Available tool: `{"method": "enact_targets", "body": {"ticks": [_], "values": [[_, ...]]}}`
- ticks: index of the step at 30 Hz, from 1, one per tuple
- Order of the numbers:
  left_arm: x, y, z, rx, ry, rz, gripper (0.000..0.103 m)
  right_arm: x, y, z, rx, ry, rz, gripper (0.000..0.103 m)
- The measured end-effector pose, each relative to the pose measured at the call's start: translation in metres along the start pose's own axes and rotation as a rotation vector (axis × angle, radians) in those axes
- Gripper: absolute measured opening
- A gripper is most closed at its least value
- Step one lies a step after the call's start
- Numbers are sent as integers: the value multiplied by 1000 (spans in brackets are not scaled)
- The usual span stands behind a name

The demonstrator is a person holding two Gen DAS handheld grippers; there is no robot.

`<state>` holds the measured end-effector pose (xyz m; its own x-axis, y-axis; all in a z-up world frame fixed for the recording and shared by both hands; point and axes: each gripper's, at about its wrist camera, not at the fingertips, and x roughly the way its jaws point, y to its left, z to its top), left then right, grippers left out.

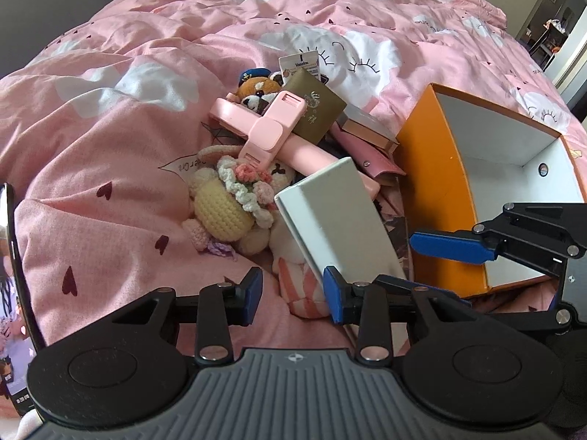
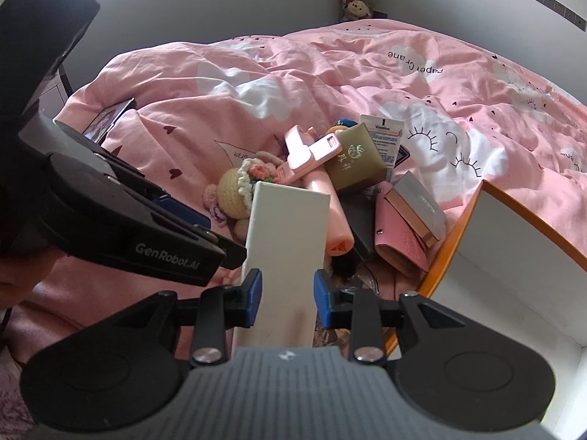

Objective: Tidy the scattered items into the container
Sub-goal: 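Close the right gripper on the white rectangular box, then carry the white box into the orange box with right gripper while left gripper grasps pink selfie stick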

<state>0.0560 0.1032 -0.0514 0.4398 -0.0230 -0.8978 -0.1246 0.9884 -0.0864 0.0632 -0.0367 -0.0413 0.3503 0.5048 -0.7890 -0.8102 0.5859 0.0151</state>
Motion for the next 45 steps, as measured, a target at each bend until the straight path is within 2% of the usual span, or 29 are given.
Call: {"method": "enact_targets", "body": {"ticks": [9,15,19,22,32,38,45], "values": [[5,12,-6,-10,2,24,40,30,21,5,-72,81,-13,51],[9,16,-5,-8,1,31,40,46,32,3,-141,104,-98,65],[10,18,-5,-12,4,26,40,57,32,1,-154,123,-134,67],[12,18,-4,-10,6,24,40,63,29,1,-141,132,-123,68],[12,19,-5,-15,-1,16,41,41,5,7,7,114,-74,33],[6,24,0,-40,-27,-12,41,31,-14,10,115,101,-6,32],[-5,29,23,-95,-86,-101,36,2,-33,23,171,36,17,32]]}}
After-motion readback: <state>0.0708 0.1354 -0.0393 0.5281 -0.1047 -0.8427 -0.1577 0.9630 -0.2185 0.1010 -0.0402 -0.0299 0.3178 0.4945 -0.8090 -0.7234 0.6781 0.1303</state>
